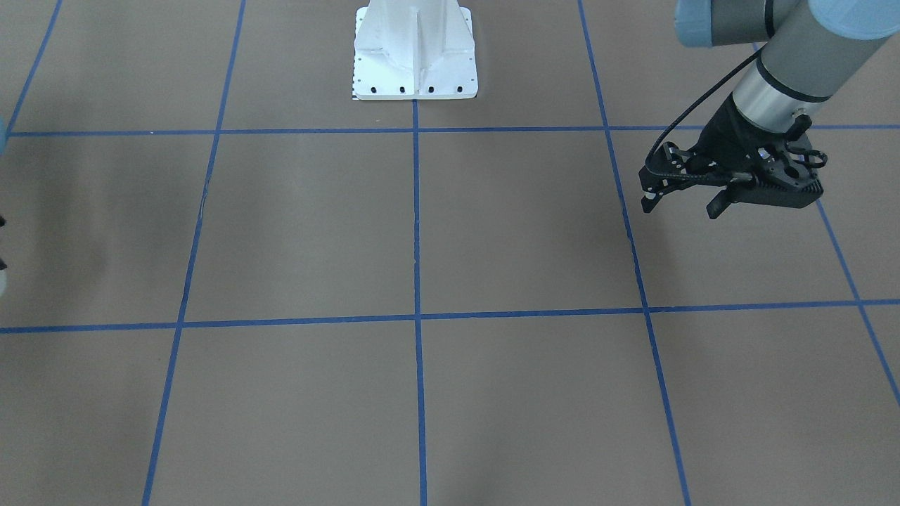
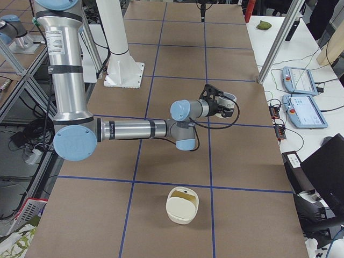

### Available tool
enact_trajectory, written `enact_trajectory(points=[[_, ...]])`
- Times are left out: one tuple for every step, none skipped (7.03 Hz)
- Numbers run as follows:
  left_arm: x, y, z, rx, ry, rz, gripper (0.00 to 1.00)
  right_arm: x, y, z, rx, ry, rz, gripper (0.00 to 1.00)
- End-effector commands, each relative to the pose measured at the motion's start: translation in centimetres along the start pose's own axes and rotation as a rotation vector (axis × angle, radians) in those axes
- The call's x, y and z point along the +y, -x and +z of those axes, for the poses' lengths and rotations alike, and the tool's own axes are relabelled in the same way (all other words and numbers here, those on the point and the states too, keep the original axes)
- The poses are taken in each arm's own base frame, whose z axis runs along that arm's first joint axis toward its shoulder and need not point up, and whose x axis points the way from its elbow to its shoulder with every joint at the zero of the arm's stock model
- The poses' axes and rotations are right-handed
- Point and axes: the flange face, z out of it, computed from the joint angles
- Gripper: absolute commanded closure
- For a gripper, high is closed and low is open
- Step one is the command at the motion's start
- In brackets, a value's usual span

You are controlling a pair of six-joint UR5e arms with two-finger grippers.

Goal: Left arm hands cup to right arm to dump lemon

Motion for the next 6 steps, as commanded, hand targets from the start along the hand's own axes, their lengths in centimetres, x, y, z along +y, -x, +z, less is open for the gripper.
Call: enact_trajectory(points=[[-0.5,-4.6,-1.4,0.052,-0.018,-0.114,0.00,-0.3,8.7,8.2,0.055,-0.025,0.004,1.00],[-0.5,-8.0,-0.9,0.077,-0.006,-0.157,0.00,-1.9,12.1,11.6,0.085,-0.023,0.000,1.00],[-0.8,-9.5,-0.4,0.113,-0.012,-0.196,0.00,-3.3,16.2,14.5,0.110,-0.033,-0.003,1.00],[-1.5,-10.3,1.1,0.166,-0.028,-0.234,0.00,-3.8,20.1,16.6,0.156,-0.030,-0.010,1.00],[-2.3,-11.5,3.4,0.227,-0.034,-0.264,0.00,-5.4,22.7,18.2,0.175,-0.031,-0.047,1.00],[-3.8,-13.3,3.9,0.282,-0.048,-0.308,0.00,-6.0,24.0,18.8,0.169,-0.022,-0.137,1.00]])
